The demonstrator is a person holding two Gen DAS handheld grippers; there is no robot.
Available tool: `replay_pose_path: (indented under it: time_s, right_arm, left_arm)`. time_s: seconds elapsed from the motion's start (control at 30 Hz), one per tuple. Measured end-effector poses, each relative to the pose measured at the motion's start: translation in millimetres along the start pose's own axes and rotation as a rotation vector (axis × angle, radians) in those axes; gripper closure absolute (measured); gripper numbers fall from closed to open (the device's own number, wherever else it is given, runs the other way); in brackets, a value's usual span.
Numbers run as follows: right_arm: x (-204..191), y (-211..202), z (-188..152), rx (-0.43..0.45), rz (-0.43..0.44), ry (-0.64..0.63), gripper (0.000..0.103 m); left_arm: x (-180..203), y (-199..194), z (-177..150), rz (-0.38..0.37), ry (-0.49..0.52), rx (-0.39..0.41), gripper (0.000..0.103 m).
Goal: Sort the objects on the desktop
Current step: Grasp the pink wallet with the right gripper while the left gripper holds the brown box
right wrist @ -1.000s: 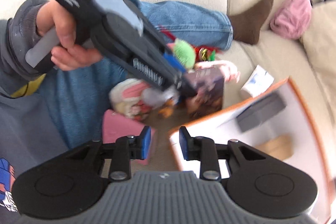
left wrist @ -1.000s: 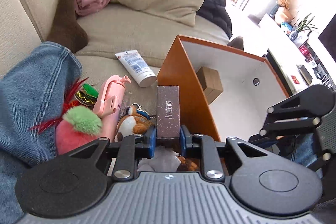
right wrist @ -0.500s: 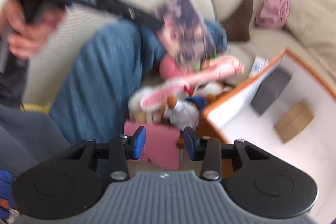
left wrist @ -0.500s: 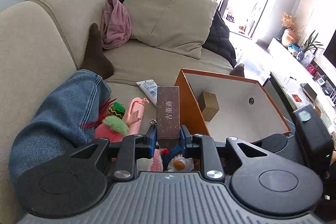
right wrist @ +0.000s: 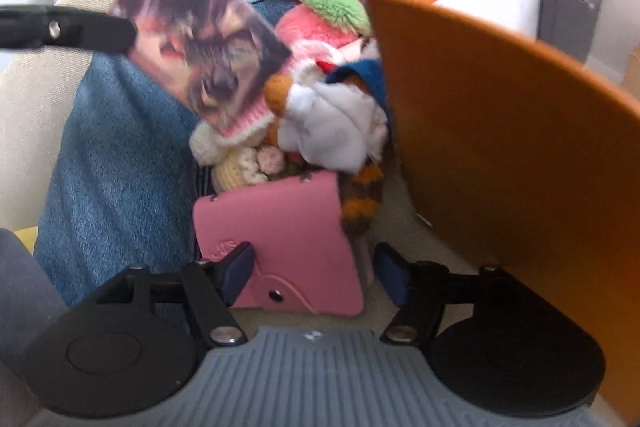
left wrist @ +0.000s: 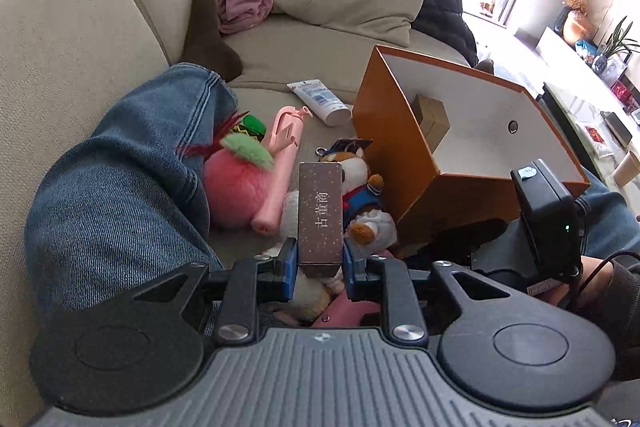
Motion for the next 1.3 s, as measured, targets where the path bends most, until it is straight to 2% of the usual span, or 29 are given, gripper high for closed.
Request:
replay_pose_path:
  time_s: [0.07, 0.13, 0.23, 0.4, 0.57, 0.6, 0.7, 0.8, 0.9, 0.97, 1.03, 1.13, 1.3]
  right_arm:
    - [0.4, 2.5, 1.7, 0.017, 0.020, 0.021, 0.031]
    - [0.2, 3.1, 2.5, 0.024, 0.029, 0.025, 0.034]
    - [1.0, -1.0, -1.0, 0.014, 0.020, 0.028, 0.045]
    - [2.0, -19.9, -11.5, 0.000, 0.020, 0.035, 0.069]
    - [-0.9, -41.2, -16.4, 0.005, 0.126, 0.062, 0.082]
    - [-2.1, -42.3, -16.4, 0.005, 0.143, 0.066, 0.082]
    - [-7.2, -35.7, -10.5, 0.003, 0.113, 0.045, 0.082]
    - [-17.3, -36.2, -16.1, 0.012, 0.145, 0.054, 0.082]
    - [-22.3, -34.5, -22.0, 0.004, 0.088, 0.040, 0.085]
    - [-22.6, -39.8, -21.7, 0.003, 0.073, 0.054, 0.086]
    - [-21.9, -49.8, -25.6, 0.009, 0.043, 0.042, 0.087]
    - [-15.6, -88.6, -28.5, 0.046, -0.013, 0.029, 0.087]
    - [-16.1, -146.3, -18.2, 0.168, -0.044, 0.078, 0.087]
  left_arm:
    - [-1.1, 0.1, -0.4, -0.001, 0.000, -0.009, 0.077]
    - [-2.6, 0.0, 0.7, 0.002, -0.007, -0.013, 0.077]
    - [-4.0, 1.9, 2.2, 0.013, -0.001, -0.024, 0.076]
    - [-6.3, 6.4, 8.7, -0.003, -0.009, -0.028, 0.074]
    - [-6.1, 10.4, 14.4, 0.011, 0.009, -0.037, 0.072]
    - [-6.3, 11.7, 15.8, 0.007, 0.009, -0.038, 0.072]
    - [-6.6, 15.2, 18.8, -0.001, 0.008, -0.044, 0.072]
    - [-7.6, 20.6, 21.9, -0.004, 0.001, -0.053, 0.070]
    - [-10.8, 23.8, 24.8, -0.007, -0.021, -0.048, 0.070]
    - [-10.2, 20.8, 26.0, -0.015, -0.021, -0.035, 0.074]
    - [-7.2, 15.1, 27.6, -0.028, -0.018, -0.018, 0.077]
    - [1.8, 1.4, 32.2, -0.021, 0.015, 0.018, 0.077]
    - [22.0, -30.4, 53.0, -0.067, 0.062, 0.111, 0.077]
Point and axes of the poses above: each gripper's, at about its wrist camera, not at the fingertips, and y roughly the way its jaws point, x to its right, z to its top, the point moved 7 cm from there along y, roughly the way its jaws point, and after that the axes turned 7 degrees about -x, right-handed, at the moved point
